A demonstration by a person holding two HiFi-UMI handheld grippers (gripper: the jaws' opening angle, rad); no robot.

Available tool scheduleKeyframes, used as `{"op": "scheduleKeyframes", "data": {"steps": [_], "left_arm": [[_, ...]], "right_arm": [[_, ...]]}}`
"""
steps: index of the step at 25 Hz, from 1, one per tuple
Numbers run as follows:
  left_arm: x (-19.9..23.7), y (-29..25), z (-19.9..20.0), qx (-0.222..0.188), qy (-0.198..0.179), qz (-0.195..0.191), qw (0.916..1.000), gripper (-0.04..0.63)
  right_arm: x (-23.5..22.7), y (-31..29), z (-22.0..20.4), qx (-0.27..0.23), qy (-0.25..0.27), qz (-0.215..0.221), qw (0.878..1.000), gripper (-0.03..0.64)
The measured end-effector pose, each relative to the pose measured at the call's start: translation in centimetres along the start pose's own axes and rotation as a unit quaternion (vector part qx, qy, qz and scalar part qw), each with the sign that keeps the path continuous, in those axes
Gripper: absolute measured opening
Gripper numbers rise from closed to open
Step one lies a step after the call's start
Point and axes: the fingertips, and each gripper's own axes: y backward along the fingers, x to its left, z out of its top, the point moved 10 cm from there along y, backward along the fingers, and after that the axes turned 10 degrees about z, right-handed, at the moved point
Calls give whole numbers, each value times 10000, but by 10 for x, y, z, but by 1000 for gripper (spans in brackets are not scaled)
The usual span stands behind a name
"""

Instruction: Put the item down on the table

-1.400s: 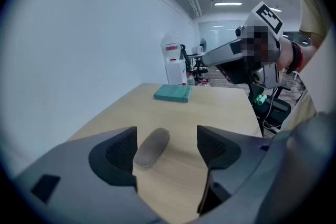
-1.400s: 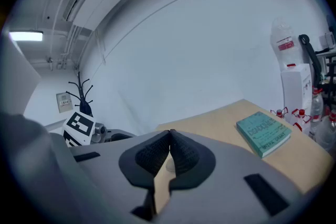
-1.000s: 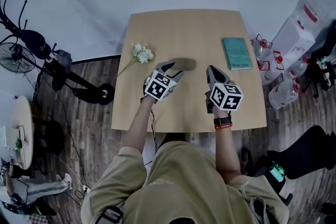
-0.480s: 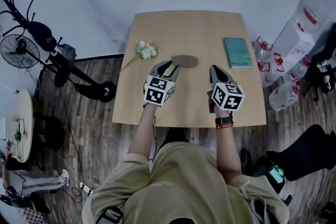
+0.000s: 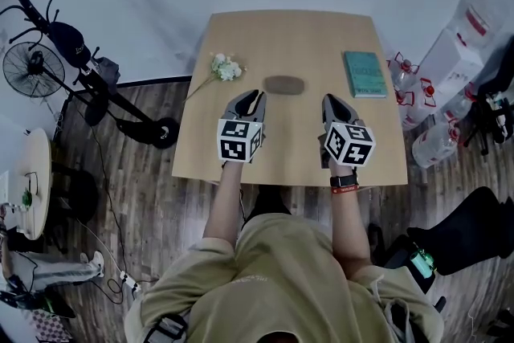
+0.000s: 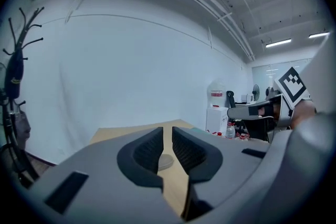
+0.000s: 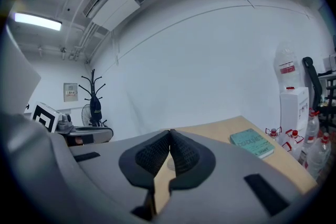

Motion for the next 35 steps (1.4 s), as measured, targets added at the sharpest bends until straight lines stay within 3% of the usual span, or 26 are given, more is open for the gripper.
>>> {"op": "scheduleKeyframes", "data": {"steps": [18,35], "left_arm": [[-15,35,-2,-353,271,534,9976,25],[-13,30,-19,-13,-86,506,9987,25]], "right_arm": [[4,17,1,-127,255,72,9996,15],[5,0,-13,70,156,293,9994,15]]}}
